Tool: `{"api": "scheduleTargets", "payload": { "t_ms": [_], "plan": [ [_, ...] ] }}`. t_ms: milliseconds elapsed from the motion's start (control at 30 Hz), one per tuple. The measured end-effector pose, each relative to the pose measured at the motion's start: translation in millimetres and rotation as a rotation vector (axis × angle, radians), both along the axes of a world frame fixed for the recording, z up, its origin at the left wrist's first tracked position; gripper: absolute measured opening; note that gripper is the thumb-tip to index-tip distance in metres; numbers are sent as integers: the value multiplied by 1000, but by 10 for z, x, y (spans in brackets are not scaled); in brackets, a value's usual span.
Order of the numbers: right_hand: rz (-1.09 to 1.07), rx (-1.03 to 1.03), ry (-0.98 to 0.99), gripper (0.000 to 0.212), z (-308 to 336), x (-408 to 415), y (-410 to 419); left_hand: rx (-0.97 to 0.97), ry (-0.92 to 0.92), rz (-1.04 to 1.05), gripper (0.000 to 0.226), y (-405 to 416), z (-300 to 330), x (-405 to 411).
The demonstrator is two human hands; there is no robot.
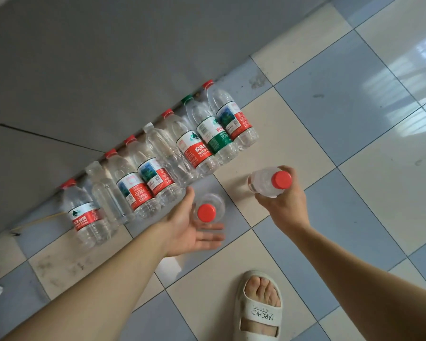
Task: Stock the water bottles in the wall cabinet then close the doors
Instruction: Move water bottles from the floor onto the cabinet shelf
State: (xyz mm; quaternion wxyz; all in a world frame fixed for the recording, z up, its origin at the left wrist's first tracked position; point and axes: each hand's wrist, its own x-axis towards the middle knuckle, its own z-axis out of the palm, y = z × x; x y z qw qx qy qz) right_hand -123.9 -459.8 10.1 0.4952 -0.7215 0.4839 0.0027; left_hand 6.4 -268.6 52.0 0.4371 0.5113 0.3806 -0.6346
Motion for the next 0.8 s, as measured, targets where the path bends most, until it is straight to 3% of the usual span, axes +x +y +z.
{"api": "scheduleTargets", "payload": {
  "t_ms": [200,300,367,433,500,600,667,800],
  "plan": [
    [70,136,85,97,65,-110,-65,113,-317,15,74,271,-40,-347],
    [46,196,112,110,64,-151,-95,92,-496,-185,63,367,-161,-602],
    [47,206,93,112,34,-174,-114,61,-673,-381,86,348,-236,-677],
    [54,206,54,113,-1,-161,-107,21,-822,-436,113,253,-311,-670],
    [61,146,22,108,-42,-117,-58,13,-958,-435,116,157,-391,-603],
    [14,37,-26,79,-71,-38,20,47,-1106,-384,86,69,-473,-507],
    [16,36,-37,71,-57,-9,61,24,-1155,-373,71,51,-463,-498],
    [83,57,-60,68,44,-12,115,0,-1153,-368,66,98,-436,-499]
  ]
}}
